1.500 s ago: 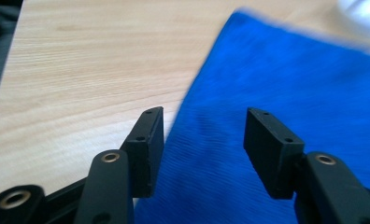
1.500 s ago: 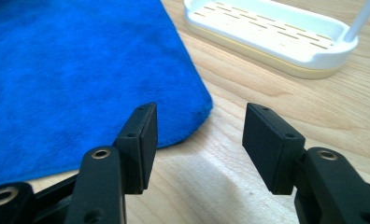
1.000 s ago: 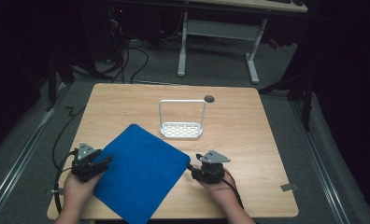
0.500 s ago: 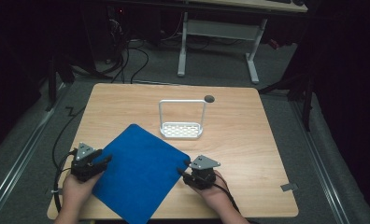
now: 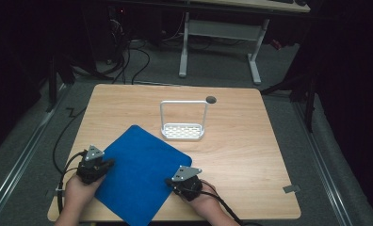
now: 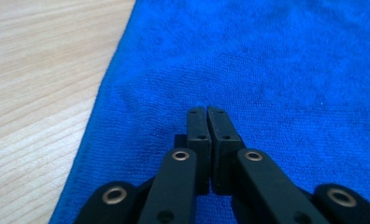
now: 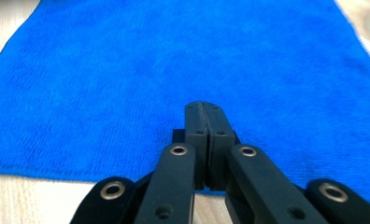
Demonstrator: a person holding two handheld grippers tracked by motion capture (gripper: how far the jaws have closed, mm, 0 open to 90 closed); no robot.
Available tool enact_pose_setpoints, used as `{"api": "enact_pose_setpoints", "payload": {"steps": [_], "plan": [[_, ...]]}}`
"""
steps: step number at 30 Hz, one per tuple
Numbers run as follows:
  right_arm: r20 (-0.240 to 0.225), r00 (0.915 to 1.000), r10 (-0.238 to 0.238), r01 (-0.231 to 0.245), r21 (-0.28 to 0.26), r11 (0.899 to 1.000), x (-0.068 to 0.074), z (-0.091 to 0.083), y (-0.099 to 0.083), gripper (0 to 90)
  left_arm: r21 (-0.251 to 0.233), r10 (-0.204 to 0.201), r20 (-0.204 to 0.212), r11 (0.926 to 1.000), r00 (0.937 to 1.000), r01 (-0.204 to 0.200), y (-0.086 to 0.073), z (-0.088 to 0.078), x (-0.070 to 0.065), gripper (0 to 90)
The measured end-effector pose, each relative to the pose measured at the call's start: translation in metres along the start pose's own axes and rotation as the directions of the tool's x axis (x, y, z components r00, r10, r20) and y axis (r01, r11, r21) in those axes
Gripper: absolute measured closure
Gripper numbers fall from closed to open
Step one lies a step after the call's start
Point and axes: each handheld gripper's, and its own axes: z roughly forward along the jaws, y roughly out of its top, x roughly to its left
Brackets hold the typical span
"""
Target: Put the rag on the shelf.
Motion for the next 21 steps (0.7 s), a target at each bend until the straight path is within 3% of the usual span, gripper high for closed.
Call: {"api": "enact_pose_setpoints", "payload": {"steps": [5, 15, 21], "plan": [[-0.007, 0.9999, -0.007, 0.008, 0.053, 0.999, 0.002, 0.004, -0.002, 90.0, 0.045, 0.023, -0.002, 0.9987, 0.9997, -0.023, -0.001, 0.005, -0.002, 89.8], [-0.013, 0.9999, 0.006, -0.005, 0.05, 0.999, -0.003, 0.001, -0.005, 90.0, 0.049, 0.053, 0.011, 0.9974, 0.9986, -0.053, -0.002, 0.005, -0.004, 89.7], [-0.004, 0.9996, 0.028, -0.028, 0.055, 0.998, -0.01, -0.006, -0.01, 90.0, 0.058, 0.068, 0.041, 0.9958, 0.9968, -0.071, -0.002, 0.004, -0.01, 89.6]]}}
